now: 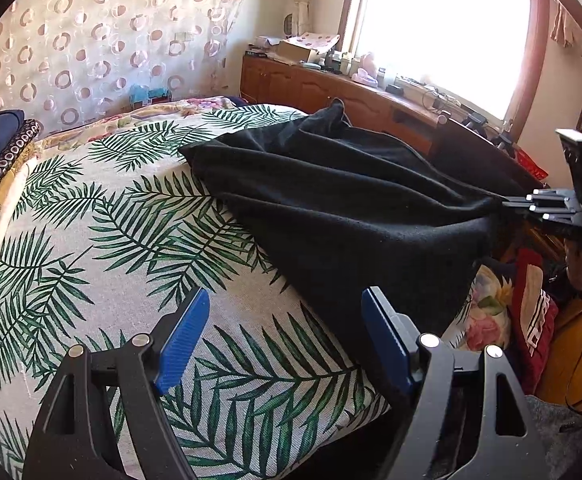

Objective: Fold small clothes

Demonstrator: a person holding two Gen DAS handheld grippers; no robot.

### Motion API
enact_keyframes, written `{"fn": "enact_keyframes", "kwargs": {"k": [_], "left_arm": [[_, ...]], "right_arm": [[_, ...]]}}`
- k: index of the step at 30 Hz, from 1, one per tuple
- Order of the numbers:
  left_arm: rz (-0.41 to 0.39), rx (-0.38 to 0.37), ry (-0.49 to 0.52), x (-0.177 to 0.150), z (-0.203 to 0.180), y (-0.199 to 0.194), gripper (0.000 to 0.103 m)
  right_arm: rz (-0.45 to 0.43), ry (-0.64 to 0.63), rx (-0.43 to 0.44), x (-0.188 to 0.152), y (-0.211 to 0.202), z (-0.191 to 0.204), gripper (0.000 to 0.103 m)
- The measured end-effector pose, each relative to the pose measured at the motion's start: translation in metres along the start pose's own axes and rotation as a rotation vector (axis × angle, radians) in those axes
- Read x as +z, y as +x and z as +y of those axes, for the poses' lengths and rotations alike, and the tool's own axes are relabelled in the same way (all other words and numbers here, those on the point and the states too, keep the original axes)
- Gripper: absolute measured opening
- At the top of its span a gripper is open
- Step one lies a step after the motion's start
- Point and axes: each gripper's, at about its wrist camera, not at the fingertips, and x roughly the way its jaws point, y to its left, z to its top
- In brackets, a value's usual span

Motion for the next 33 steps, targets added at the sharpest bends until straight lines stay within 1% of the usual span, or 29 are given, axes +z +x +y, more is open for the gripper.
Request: {"fn": "enact_keyframes", "kwargs": {"k": [2,3,4,5,8,10,13,18,21,24,25,26,27,28,29,30,31,32,33], "left_arm": [[-0.004,0.002,-0.003,0.0,0.0,0.0,0.079],[-0.006,0.002,-0.003,0.0,0.0,0.0,0.079],[-0.007,0.003,-0.002,0.0,0.0,0.0,0.079],[-0.008,0.006,0.001,0.001,-0.001,-0.001,0.079],[-0.017,0.018,0.001,0.001,0.0,-0.002,0.079],[-0.025,0.024,-0.009,0.003,0.002,-0.003,0.079],[-0.04,0.04,-0.022,0.004,0.007,-0.004,0.079],[-0.058,0.061,-0.038,0.005,0.013,-0.008,0.079],[-0.064,0.066,-0.048,0.005,0.017,-0.008,0.079],[-0.062,0.069,-0.053,0.004,0.02,-0.007,0.079],[-0.061,0.068,-0.053,0.004,0.02,-0.007,0.079],[-0.06,0.068,-0.052,0.003,0.02,-0.007,0.079],[-0.06,0.07,-0.052,0.002,0.02,-0.008,0.079],[-0.06,0.07,-0.052,0.002,0.02,-0.008,0.079],[-0.059,0.069,-0.051,0.002,0.02,-0.008,0.079],[-0.058,0.068,-0.051,0.001,0.02,-0.008,0.079],[-0.058,0.067,-0.053,0.001,0.021,-0.008,0.079],[-0.056,0.065,-0.056,0.0,0.021,-0.007,0.079],[-0.052,0.064,-0.058,0.0,0.021,-0.006,0.079]], "right_arm": [[-0.044,0.004,-0.017,0.007,-0.004,0.002,0.027],[-0.067,0.01,-0.023,0.011,-0.006,0.003,0.04],[-0.089,0.015,-0.021,0.015,-0.006,0.004,0.049],[-0.105,0.016,-0.014,0.017,-0.006,0.006,0.049],[-0.154,0.017,-0.006,0.037,0.001,0.009,0.049],[-0.175,0.007,0.011,0.063,0.012,0.011,0.049],[-0.176,-0.014,0.032,0.093,0.044,0.016,0.049],[-0.096,0.047,0.087,0.146,0.116,0.008,0.049],[-0.048,0.086,0.079,0.172,0.146,-0.002,0.049],[0.005,0.125,0.061,0.195,0.162,-0.006,0.049],[0.023,0.127,0.056,0.198,0.169,-0.005,0.048],[0.037,0.11,0.052,0.203,0.175,0.0,0.04],[0.044,0.078,0.046,0.207,0.177,0.006,0.012],[0.046,0.041,0.032,0.209,0.179,0.011,0.004],[0.022,0.019,0.018,0.212,0.178,0.013,0.004],[-0.022,0.013,-0.015,0.216,0.172,0.014,0.004],[-0.079,0.031,-0.058,0.22,0.165,0.009,0.004],[-0.124,0.059,-0.08,0.223,0.157,0.004,0.004],[-0.15,0.072,-0.11,0.226,0.152,0.001,0.004]]}}
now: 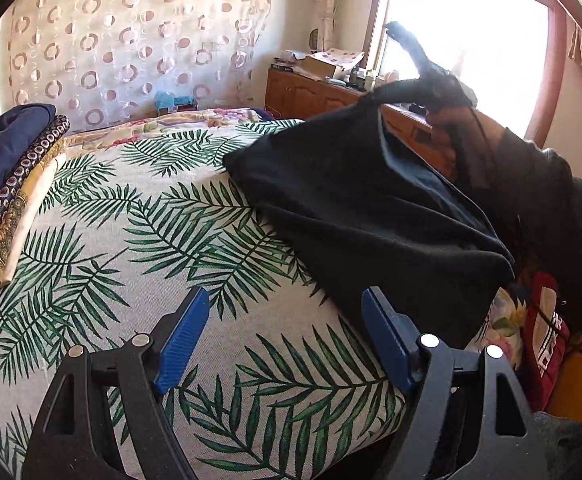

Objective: Fold small clothes

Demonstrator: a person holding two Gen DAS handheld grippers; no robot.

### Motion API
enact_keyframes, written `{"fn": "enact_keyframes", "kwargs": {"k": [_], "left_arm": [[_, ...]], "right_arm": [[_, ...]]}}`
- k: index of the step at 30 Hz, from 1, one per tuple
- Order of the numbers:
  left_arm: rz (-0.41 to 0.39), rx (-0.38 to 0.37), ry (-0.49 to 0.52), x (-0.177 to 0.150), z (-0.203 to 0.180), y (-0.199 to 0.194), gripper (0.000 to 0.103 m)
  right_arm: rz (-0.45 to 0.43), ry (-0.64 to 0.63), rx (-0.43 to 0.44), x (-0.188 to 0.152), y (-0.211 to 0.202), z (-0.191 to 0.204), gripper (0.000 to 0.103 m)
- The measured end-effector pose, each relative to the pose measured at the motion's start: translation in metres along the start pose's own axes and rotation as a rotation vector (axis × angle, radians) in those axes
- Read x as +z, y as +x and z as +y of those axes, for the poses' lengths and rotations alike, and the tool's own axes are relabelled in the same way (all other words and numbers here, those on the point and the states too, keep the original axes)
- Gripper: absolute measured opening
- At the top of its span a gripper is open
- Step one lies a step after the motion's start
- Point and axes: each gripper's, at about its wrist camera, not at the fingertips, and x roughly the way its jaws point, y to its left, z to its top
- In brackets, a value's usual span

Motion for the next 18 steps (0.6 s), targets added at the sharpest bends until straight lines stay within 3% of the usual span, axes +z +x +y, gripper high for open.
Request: {"fn": "enact_keyframes", "kwargs": {"k": [3,5,8,12,18], "left_arm": [[0.006,-0.003,0.004,0.0,-0.002,0.001,0.079],[0.007,-0.008,0.008,0.0,-0.003,0.002,0.079],[0.015,-0.014,0.013,-0.001,-0.006,0.004,0.079],[0.029,-0.027,0.015,-0.001,-0.01,0.011,0.079],[0.046,-0.038,0.029,-0.002,-0.018,0.016,0.079]], "right_arm": [[0.054,-0.079,-0.079,-0.001,0.005,0.005,0.006],[0.082,-0.123,-0.118,-0.007,0.005,0.009,0.016],[0.092,-0.166,-0.099,-0.014,-0.002,0.012,0.036],[0.133,-0.168,0.0,-0.028,-0.017,0.005,0.074],[0.132,-0.166,0.081,-0.048,-0.049,-0.007,0.075]]}}
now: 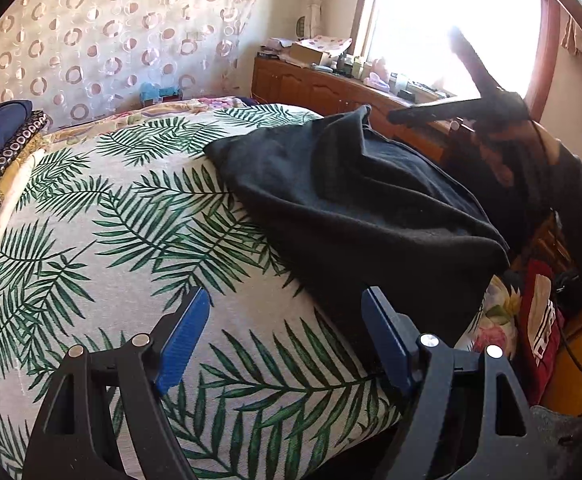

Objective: Fold small clothes

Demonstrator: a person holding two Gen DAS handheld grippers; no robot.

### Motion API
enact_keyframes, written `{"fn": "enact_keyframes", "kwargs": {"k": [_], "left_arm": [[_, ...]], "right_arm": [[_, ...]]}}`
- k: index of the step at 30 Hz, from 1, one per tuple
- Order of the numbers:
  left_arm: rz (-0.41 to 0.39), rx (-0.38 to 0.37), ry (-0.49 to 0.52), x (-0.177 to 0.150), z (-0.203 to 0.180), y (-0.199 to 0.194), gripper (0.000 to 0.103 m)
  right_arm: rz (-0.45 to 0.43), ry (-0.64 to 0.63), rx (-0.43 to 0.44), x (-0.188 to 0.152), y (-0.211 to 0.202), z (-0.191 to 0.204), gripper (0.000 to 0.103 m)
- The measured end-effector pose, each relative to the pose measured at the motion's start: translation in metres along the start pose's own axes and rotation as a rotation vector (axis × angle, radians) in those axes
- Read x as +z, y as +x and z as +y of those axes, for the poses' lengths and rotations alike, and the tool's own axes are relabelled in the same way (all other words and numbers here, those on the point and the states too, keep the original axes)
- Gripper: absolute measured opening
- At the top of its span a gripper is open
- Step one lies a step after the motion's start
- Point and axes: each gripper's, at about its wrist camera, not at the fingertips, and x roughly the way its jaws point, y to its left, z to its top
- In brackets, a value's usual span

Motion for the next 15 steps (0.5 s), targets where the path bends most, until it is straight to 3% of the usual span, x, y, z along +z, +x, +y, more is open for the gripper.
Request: {"fn": "enact_keyframes", "kwargs": {"k": [5,11,14,15], "left_arm": [[0.019,-0.026,0.029,-0.003,-0.013,0.003,0.079],[0.047,-0.042,0.056,-0.005,-0.025,0.011,0.079],[0.057,-0.052,0.058,-0.004,-0.028,0.013,0.079],[0.061,-0.054,0.061,-0.004,-0.029,0.014,0.079]], "right_arm": [[0.005,0.013,0.031,-0.049,-0.029,0.002,0.074],[0.051,0.068,0.084,-0.126,-0.068,0.004,0.059],[0.069,0.088,0.093,-0.148,-0.071,0.0,0.057],[0.072,0.103,0.096,-0.152,-0.07,-0.004,0.052]]}}
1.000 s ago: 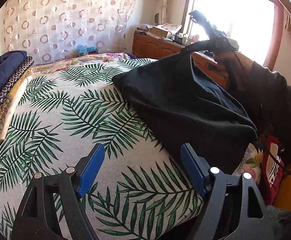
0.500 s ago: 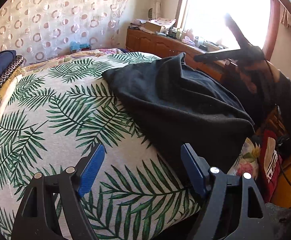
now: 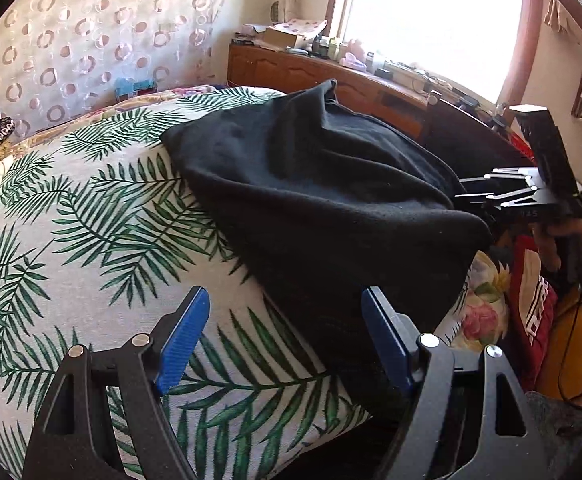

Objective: Fold small clothes

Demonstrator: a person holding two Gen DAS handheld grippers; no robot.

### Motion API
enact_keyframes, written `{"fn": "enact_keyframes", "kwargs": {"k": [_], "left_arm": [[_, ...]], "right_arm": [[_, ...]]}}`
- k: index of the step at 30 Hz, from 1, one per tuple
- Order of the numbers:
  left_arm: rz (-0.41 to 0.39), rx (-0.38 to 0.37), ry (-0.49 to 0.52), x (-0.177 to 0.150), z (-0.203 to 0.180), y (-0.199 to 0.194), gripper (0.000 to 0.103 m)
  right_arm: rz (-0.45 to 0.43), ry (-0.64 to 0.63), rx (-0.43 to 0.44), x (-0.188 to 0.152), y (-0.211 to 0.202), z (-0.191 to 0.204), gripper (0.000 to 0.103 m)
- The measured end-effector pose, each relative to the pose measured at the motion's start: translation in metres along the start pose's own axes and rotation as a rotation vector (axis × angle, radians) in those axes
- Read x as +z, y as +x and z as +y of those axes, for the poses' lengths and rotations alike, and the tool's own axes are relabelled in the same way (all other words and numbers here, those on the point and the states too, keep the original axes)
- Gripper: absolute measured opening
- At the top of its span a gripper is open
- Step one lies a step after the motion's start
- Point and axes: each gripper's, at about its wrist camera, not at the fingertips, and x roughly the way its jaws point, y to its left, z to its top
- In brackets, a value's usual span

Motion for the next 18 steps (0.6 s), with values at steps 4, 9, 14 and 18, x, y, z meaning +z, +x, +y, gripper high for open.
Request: {"fn": "enact_keyframes", "kwargs": {"k": [4,9,14,18], "left_arm": [[0.018,0.001,0.013,0.0,-0.003,0.004,0.079],[0.037,-0.024,0.011,-0.002,-0.004,0.004,0.079],[0.062,-0.055,0.016,-0.007,-0.008,0.008,0.079],[0.076,-0.098,0.018,-0.01,-0.012,0.008,0.063]], "right_arm": [[-0.02,0.025,0.058,-0.007,-0.009,-0.006,0.007],[-0.063,-0.023,0.004,-0.018,-0.034,-0.003,0.004],[-0.066,-0.013,-0.013,-0.033,-0.042,0.005,0.004],[-0.069,0.004,-0.011,-0.028,-0.032,0.008,0.005]]}}
